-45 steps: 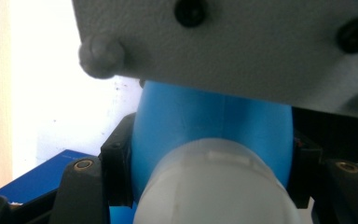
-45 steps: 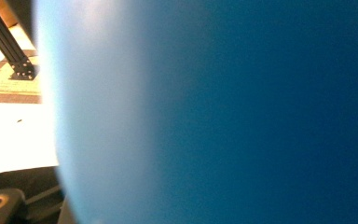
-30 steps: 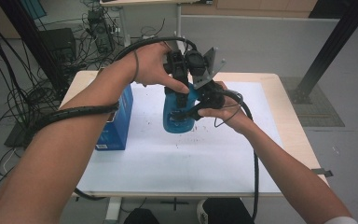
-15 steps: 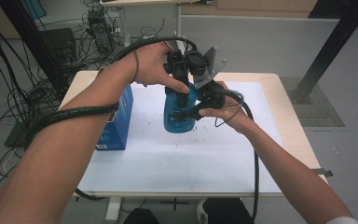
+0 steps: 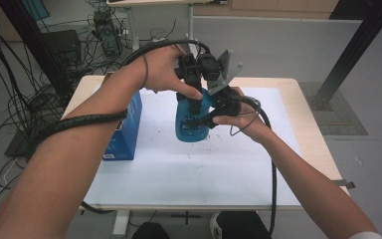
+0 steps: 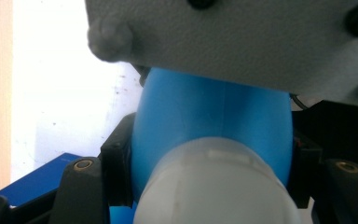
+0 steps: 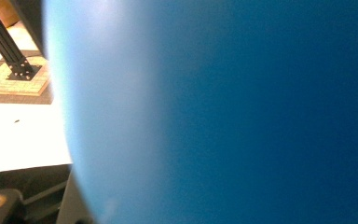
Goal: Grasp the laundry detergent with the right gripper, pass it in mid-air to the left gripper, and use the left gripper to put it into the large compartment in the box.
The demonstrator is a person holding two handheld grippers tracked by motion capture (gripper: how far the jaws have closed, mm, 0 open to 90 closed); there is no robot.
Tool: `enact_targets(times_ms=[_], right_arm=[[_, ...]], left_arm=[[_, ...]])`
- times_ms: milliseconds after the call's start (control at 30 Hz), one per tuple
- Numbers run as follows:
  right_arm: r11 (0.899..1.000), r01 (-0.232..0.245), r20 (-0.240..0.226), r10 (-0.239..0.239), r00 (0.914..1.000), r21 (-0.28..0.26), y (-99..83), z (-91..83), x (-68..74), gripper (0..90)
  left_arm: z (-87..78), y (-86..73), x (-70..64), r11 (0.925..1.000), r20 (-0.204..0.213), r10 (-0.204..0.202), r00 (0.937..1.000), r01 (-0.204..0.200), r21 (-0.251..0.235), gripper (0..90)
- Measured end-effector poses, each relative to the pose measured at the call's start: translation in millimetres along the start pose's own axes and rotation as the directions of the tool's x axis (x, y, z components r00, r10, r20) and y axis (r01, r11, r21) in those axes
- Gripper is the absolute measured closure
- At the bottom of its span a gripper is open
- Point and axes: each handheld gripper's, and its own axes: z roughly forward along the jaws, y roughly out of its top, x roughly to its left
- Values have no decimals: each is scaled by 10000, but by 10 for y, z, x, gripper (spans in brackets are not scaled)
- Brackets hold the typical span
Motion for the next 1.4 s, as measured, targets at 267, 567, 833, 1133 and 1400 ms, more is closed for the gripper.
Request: enact_targets(times_ms=[267, 567, 833, 1133, 1400], right_arm=[[10000, 14, 15, -14, 10000, -44, 0, 4, 6, 417], [9999, 13, 9, -13, 10000, -105, 5, 3, 11, 415], [9999, -23, 2, 23, 10000, -138, 7, -7, 17, 412], [9994, -212, -64, 210, 9998, -261, 3, -21, 24, 402], [9988, -438, 138, 442, 9989, -228, -55, -47, 32, 314]], left_arm=[[-10, -5, -8, 10000, -17, -10, 10000, 10, -11, 372], [-21, -9, -9, 10000, 25, -67, 10000, 67, -15, 372], [-32, -1, -11, 10000, 28, -85, 10000, 85, 0, 372], [-44, 5, -18, 9999, 11, -129, 9999, 129, -50, 372], [-62, 15, -31, 9997, -39, -249, 9997, 248, -42, 373]])
